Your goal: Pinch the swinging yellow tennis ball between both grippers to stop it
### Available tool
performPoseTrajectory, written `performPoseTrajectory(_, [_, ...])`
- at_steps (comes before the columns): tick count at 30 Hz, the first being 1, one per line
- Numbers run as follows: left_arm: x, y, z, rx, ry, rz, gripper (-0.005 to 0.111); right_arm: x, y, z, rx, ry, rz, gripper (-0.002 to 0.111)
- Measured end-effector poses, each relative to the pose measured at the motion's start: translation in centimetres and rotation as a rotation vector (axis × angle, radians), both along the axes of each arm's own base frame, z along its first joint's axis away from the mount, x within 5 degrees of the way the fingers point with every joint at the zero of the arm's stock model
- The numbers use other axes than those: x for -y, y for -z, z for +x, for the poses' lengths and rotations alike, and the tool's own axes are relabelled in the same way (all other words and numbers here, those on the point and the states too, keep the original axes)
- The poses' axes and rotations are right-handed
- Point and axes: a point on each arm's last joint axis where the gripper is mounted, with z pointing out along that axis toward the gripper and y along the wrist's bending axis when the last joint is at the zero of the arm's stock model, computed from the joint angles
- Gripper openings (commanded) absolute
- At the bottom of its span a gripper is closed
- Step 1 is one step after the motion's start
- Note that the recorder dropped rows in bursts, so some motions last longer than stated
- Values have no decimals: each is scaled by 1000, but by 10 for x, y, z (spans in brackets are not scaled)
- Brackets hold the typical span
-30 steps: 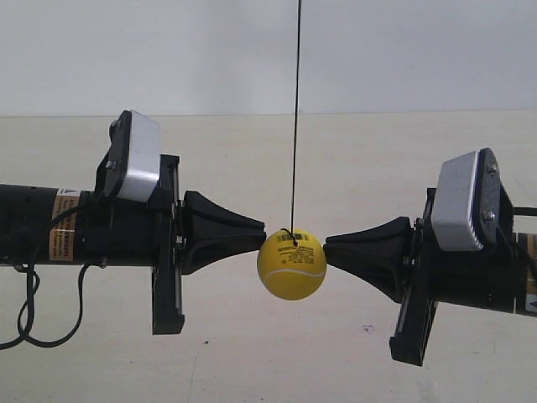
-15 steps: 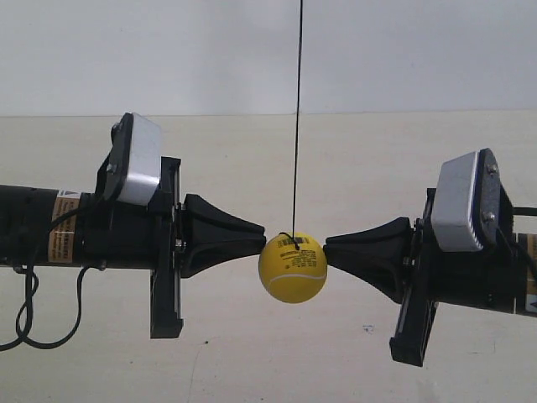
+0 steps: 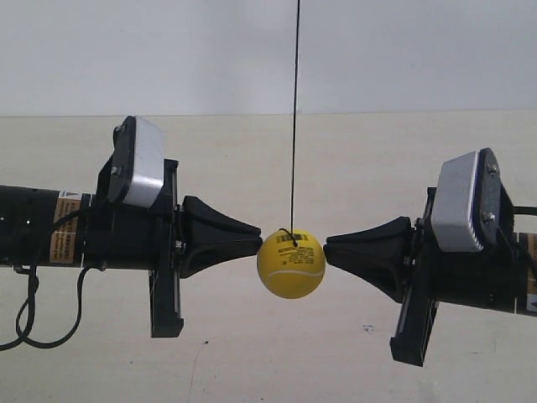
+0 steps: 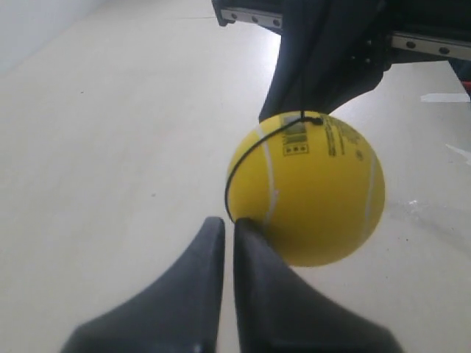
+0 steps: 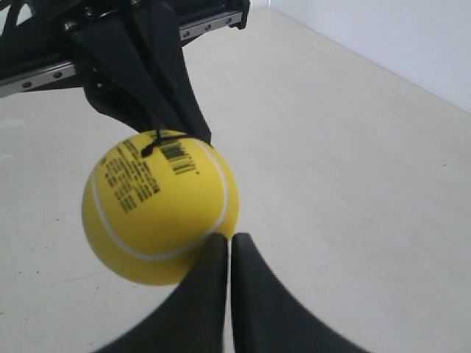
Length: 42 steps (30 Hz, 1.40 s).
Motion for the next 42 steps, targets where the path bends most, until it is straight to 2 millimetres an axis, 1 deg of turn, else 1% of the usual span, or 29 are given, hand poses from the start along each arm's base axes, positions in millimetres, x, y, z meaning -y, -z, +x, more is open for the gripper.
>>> performPoseTrajectory(5, [-4,-7,0,32,-17,16,5,5,-11,-2,34,52,-43,0])
performPoseTrajectory(9, [-17,-20,3,57,-70,30,5,9,-18,-4,49,98,-72,0])
performPoseTrajectory(12, [-29,-32,4,78,-116,15,5,10,-20,-4,49,115,-86,0])
performPoseTrajectory(15, [-37,-40,-1,101,-147,8,5,11,-19,-4,43,122,-90,0])
performPoseTrajectory(19, [-41,-47,-6,128,-157,0,5,11,-19,-4,39,126,-92,0])
performPoseTrajectory(34, [-42,-49,-8,122,-165,-5,5,12,-20,-3,28,148,-77,0])
performPoseTrajectory(36, [-43,-50,-8,117,-187,3,5,11,-24,-3,35,151,-43,0])
performPoseTrajectory(38, [-47,-54,-12,125,-221,20,5,10,-32,-5,66,148,-1,0])
performPoseTrajectory(42, [-58,-74,-23,176,-352,5,5,14,-57,-13,160,187,87,0])
